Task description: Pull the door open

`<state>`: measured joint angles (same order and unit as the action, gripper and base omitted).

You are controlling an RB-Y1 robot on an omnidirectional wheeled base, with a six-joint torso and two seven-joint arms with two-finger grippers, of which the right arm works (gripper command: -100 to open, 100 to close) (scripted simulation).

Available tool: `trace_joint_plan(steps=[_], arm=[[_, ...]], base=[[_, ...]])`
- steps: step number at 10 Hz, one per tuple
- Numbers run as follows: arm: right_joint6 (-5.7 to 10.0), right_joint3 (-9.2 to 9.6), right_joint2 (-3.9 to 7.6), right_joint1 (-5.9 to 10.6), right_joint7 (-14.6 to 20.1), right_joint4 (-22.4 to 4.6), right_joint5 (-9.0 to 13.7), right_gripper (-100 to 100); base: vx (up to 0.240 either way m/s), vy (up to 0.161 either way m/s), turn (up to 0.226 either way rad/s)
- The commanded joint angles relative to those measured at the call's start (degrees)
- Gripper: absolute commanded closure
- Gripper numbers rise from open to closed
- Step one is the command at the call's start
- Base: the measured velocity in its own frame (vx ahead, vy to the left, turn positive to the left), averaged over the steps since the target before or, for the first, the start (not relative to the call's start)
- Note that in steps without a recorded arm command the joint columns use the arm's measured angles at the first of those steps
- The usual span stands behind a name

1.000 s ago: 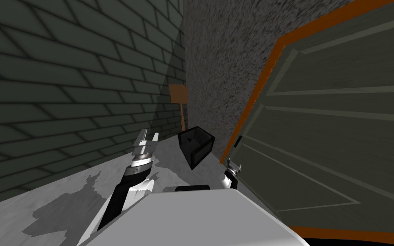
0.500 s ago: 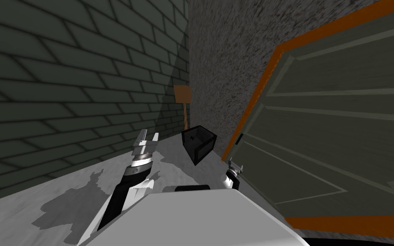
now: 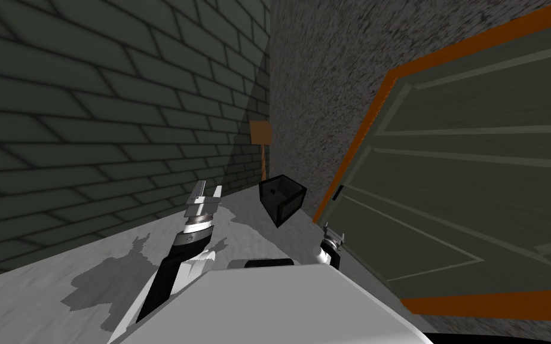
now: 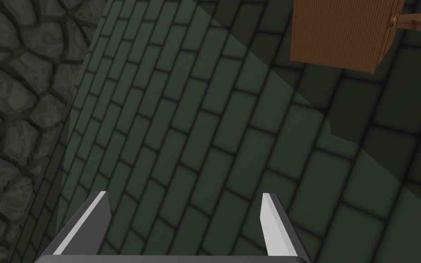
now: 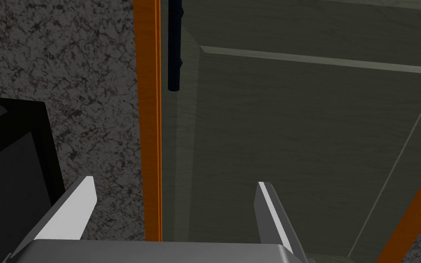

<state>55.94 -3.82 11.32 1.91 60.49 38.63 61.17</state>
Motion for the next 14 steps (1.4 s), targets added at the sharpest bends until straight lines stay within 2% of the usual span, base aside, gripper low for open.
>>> trace_joint_plan(steps=[1, 2, 5, 7, 10, 14], arm=[[-0.56, -0.23, 1.43, 0.61, 1.5, -1.7, 0.2, -100], [-0.56, -0.23, 1.43, 0.61, 1.5, -1.7, 0.2, -100], [-1.07, -0.52, 3.80, 0.93, 4.4, -4.1, 0.3, -100], [-1.32, -0.69, 5.10, 1.12, 6.0, -5.4, 0.3, -100], [-1.49, -0.83, 6.16, 1.30, 7.4, -6.4, 0.3, -100], [-1.61, -0.96, 6.99, 1.45, 8.5, -7.3, 0.3, -100]], base=[[-0.084, 0.100, 0.049], [-0.051, 0.061, 0.004], [0.047, -0.009, 0.030], [0.159, -0.109, 0.014], [0.164, -0.117, -0.003], [0.154, -0.133, -0.011]])
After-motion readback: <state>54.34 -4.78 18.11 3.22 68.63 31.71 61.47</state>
